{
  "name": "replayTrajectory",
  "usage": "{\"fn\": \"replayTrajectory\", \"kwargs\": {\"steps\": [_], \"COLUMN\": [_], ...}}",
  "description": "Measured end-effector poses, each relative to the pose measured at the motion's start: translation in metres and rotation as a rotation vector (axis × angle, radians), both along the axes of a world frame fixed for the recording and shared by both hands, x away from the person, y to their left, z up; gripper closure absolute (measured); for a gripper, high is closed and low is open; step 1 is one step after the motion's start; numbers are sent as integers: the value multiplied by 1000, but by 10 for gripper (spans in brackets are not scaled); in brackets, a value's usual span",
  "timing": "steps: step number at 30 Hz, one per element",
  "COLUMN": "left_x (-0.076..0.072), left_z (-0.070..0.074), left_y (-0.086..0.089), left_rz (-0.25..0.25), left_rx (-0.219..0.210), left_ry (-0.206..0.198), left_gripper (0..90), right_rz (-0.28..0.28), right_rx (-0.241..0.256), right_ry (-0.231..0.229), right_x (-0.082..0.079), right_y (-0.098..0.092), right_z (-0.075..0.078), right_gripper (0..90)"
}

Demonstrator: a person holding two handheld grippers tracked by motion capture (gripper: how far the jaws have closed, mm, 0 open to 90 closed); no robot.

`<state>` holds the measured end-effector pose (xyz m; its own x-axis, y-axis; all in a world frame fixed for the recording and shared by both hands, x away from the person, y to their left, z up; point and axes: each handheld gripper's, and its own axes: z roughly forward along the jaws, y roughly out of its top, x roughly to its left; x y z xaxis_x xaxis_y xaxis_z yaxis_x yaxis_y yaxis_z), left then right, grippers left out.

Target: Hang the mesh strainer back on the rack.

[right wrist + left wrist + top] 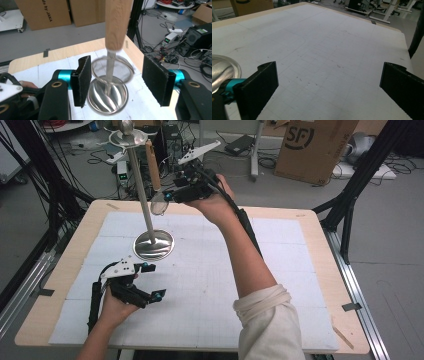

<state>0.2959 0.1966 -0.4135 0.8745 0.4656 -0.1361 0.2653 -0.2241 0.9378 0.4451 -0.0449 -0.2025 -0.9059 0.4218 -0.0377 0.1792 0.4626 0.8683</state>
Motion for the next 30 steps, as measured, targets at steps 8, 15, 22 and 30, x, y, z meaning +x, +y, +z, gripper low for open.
{"fn": "replayTrajectory", "kwargs": {"steps": [8,15,22,30], "left_x": [0,0,0,0], "left_z": [-1,-1,-1,0], "left_y": [-1,-1,-1,-1], "left_rz": [0,2,2,3], "left_rx": [7,8,11,12], "left_ry": [1,0,0,-4], "left_gripper": [24,24,24,24], "right_rz": [-40,-48,-49,-64], "right_rx": [-1,3,2,24], "right_ry": [17,6,10,8], "right_x": [-6,-15,-22,-29], "right_y": [-22,-38,-49,-64], "right_z": [-8,-17,-27,-35], "right_gripper": [345,299,266,215]}}
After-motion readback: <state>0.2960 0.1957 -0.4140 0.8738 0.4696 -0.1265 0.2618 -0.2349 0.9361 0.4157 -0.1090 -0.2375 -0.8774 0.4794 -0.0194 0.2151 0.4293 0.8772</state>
